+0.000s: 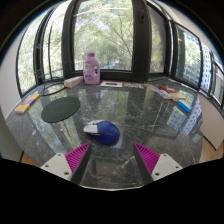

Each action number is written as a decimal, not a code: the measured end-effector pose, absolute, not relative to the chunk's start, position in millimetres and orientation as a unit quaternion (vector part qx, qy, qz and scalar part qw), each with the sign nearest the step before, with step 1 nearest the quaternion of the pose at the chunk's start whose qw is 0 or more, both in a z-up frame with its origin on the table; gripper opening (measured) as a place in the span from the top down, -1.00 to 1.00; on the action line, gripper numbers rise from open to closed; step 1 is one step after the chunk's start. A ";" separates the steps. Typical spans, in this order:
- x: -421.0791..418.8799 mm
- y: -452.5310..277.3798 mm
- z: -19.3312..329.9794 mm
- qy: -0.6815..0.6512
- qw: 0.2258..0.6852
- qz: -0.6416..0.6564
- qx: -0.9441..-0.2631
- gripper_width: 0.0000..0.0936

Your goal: Arrange mouse

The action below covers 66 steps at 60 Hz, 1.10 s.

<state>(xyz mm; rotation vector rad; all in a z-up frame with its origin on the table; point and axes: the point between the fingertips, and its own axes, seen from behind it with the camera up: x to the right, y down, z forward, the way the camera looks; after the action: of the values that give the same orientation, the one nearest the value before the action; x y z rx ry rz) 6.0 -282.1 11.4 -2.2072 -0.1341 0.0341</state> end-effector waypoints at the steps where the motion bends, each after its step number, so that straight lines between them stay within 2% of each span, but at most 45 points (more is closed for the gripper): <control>1: 4.8 -276.4 9.7 -0.056 0.447 0.013 -0.893 -0.83; 14: -13.3 -218.1 -4.1 -0.084 0.441 0.025 -0.893 -0.82; 31: -4.0 -160.6 -9.5 -0.056 0.440 0.030 -0.896 -0.80; 36: 2.2 -150.2 -13.6 -0.050 0.438 0.021 -0.897 -0.63; 41: -1.3 -144.9 -14.4 -0.053 0.442 0.020 -0.895 -0.35; 44: -6.2 -143.4 -15.1 -0.060 0.443 0.023 -0.894 -0.09; 58: -3.9 -143.5 -13.4 -0.026 0.444 -0.019 -0.895 0.21; 66: -4.6 -143.9 -3.3 0.010 0.441 -0.043 -0.896 0.25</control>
<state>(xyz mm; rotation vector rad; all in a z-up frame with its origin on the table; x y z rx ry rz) -4.6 -143.9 -3.3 -2.2244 0.0249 -0.1069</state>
